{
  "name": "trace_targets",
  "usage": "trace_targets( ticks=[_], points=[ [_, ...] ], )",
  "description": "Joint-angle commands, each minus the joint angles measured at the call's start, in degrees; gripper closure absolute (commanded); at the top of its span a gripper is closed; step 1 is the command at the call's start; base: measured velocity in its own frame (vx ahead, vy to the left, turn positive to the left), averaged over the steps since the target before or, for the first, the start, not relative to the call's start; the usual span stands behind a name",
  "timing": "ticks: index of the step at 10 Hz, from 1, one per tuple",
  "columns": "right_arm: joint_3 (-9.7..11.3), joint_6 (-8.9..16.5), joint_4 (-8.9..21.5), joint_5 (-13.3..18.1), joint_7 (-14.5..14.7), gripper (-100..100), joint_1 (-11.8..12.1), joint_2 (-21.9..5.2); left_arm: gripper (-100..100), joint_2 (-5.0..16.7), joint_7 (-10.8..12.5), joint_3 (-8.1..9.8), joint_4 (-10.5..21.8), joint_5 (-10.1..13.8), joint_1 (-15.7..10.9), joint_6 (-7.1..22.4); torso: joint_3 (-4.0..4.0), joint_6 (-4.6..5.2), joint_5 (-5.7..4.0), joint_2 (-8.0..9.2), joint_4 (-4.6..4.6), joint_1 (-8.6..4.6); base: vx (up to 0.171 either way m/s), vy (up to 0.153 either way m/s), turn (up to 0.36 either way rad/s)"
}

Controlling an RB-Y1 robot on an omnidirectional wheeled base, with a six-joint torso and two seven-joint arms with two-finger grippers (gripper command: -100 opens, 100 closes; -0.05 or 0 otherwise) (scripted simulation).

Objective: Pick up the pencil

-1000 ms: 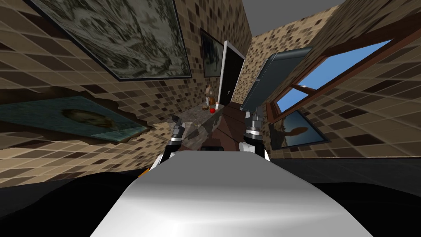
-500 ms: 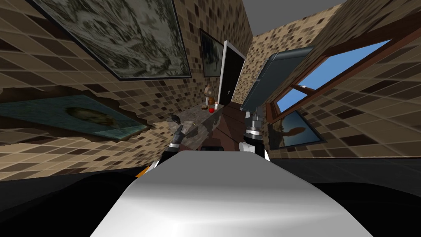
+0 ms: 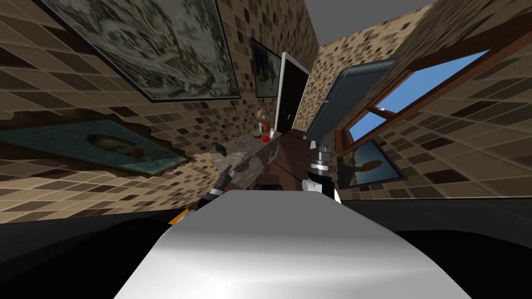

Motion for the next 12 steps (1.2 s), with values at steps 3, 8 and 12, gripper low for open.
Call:
trace_targets(
  ticks=[3, 8, 12],
  points=[
    [0.0, 0.0, 0.0, 0.0, 0.0, 0, 0.0, 0.0, -100, 5.8, 3.44, -1.12, 2.17, 0.06, 5.25, -0.97, -0.01, 0.0, -0.01, -0.01, 0.0, -0.03, -0.003, -0.062, 0.006],
    [0.0, 0.0, 0.0, 0.0, 0.0, 0, 0.0, 0.0, -100, 11.64, 6.86, -1.91, 4.02, 0.32, 11.76, -1.49, -0.02, 0.01, 0.02, -0.03, 0.0, 0.06, -0.001, -0.04, -0.008],
    [0.0, 0.0, 0.0, 0.0, 0.0, 0, 0.0, 0.0, -100, 17.53, 10.23, -2.63, 6.0, 0.62, 17.65, -1.96, -0.05, 0.01, 0.01, -0.1, -0.02, 0.04, 0.017, -0.049, -0.031]
  ],
)
